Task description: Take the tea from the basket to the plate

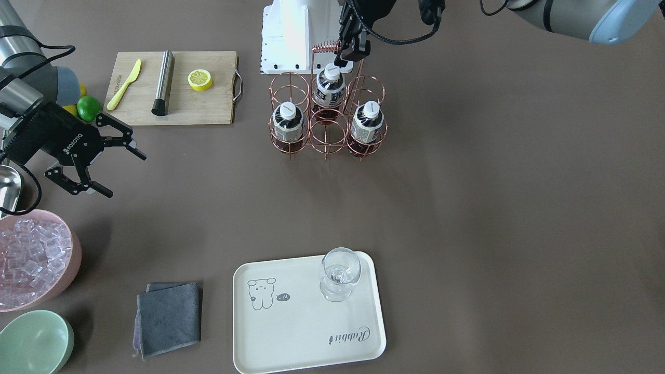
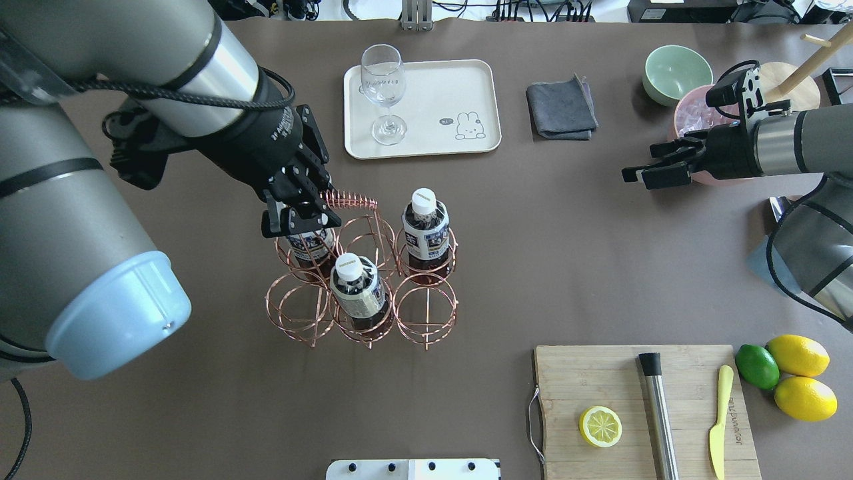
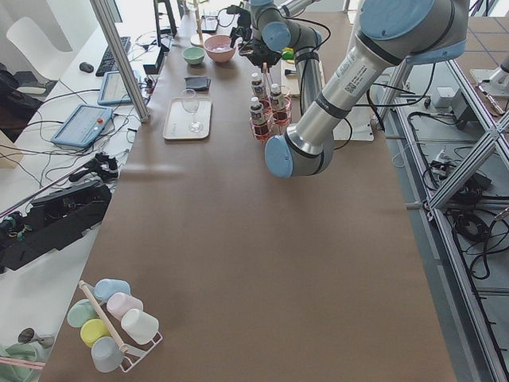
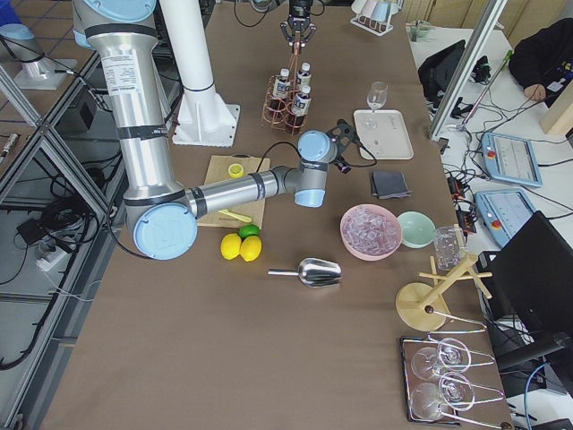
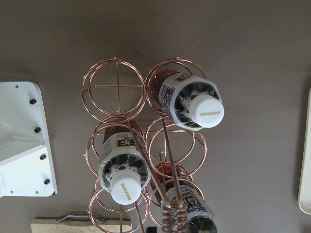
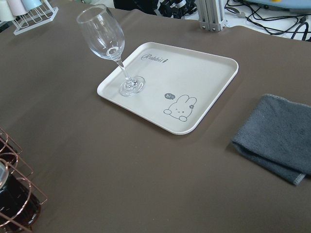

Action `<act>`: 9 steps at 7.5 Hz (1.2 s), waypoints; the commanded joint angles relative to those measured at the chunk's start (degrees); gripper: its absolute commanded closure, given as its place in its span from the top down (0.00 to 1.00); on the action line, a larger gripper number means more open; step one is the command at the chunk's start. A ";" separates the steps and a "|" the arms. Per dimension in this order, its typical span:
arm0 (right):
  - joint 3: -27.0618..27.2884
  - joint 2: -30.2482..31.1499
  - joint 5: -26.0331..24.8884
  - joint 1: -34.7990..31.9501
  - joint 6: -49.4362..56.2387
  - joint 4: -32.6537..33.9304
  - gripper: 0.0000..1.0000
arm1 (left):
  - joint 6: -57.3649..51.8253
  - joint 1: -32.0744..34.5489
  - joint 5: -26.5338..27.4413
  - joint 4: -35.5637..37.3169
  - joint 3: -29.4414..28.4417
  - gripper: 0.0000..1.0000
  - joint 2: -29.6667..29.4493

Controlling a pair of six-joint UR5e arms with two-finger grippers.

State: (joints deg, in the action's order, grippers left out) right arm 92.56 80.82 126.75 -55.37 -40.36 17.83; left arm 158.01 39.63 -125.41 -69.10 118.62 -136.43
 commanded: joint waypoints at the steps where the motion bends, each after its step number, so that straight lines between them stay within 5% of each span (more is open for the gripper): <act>1: 3.84 0.22 -0.18 1.39 -0.68 -0.16 0.99 | 0.63 -0.08 0.26 -0.07 -1.99 0.00 -2.18; 4: 9.37 -1.72 -6.04 9.64 -2.08 0.01 1.00 | 0.81 -0.17 0.52 -1.29 -2.86 0.00 -0.69; 6: 12.27 -2.60 -18.41 18.94 -3.94 0.10 1.00 | 0.81 -0.08 0.43 -2.35 -3.57 0.00 -0.15; 9: 15.01 -2.77 -22.56 20.73 -4.02 0.01 0.99 | 0.72 -0.08 0.43 -2.35 -3.40 0.00 0.11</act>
State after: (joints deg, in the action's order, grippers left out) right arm 106.25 78.18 108.03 -36.18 -44.32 17.91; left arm 158.78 39.52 -124.98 -71.42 115.17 -136.54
